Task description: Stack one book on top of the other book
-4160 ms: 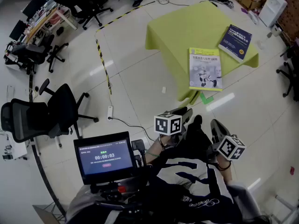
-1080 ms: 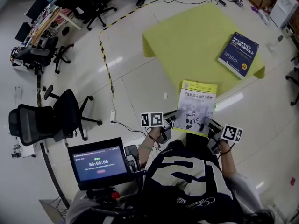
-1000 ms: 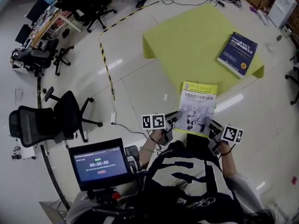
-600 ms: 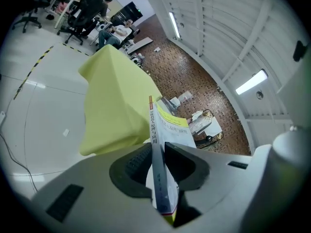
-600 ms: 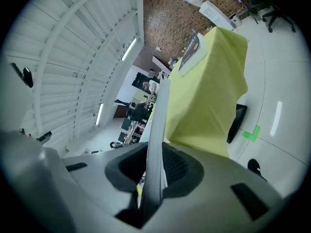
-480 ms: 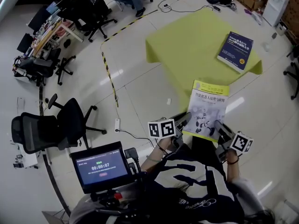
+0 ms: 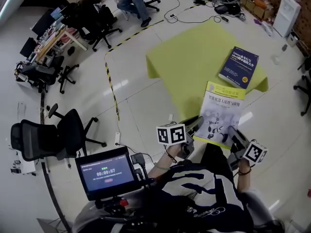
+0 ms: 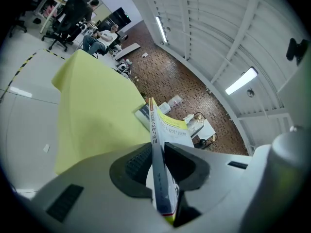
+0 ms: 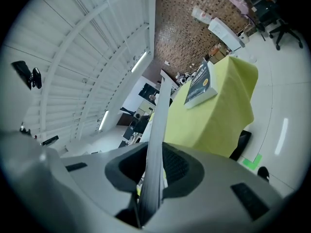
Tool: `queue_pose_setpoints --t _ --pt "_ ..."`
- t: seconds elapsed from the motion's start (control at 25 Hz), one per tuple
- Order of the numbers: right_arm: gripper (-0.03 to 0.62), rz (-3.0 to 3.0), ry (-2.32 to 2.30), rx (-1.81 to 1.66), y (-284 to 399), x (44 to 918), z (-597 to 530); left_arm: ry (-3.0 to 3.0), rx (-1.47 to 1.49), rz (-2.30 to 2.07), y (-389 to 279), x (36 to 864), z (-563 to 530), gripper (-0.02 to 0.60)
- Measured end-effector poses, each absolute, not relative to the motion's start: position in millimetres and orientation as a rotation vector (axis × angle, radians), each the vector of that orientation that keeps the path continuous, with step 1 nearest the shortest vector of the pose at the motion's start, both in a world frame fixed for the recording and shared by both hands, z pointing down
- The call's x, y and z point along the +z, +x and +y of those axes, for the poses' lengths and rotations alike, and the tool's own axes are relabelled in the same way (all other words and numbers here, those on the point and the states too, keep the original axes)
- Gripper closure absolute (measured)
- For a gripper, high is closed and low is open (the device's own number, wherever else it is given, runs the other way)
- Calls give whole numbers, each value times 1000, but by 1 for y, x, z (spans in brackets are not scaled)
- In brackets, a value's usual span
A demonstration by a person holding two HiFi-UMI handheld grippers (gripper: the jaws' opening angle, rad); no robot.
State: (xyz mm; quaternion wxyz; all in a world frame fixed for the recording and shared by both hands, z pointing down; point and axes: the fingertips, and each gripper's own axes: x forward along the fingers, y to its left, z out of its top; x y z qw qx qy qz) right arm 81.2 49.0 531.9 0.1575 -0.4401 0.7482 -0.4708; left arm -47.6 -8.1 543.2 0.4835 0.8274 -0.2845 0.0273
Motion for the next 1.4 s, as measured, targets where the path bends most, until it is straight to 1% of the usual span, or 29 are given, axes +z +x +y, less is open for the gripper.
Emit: queue_pose_setpoints --t 0.08,0.28,0.48,0.6,0.88,1.4 --pt "523 2174 -1253 -1369 109 538 20 1996 55 -716 -21 547 -34 495" --pt "520 2295 -1246 -1431 209 531 -68 1914 13 -790 68 539 -107 495" --pt "517 2371 -1226 -1449 266 527 -121 1877 -1 -849 124 538 -152 495" --pt "517 2378 -1193 -1462 282 530 -144 1861 15 -890 141 538 -170 495" --pt "514 2378 -1170 -1483 294 547 -191 1823 87 -948 151 548 -212 495" --pt "505 2356 -1355 -1564 333 585 -240 1821 258 -903 195 587 -271 494"
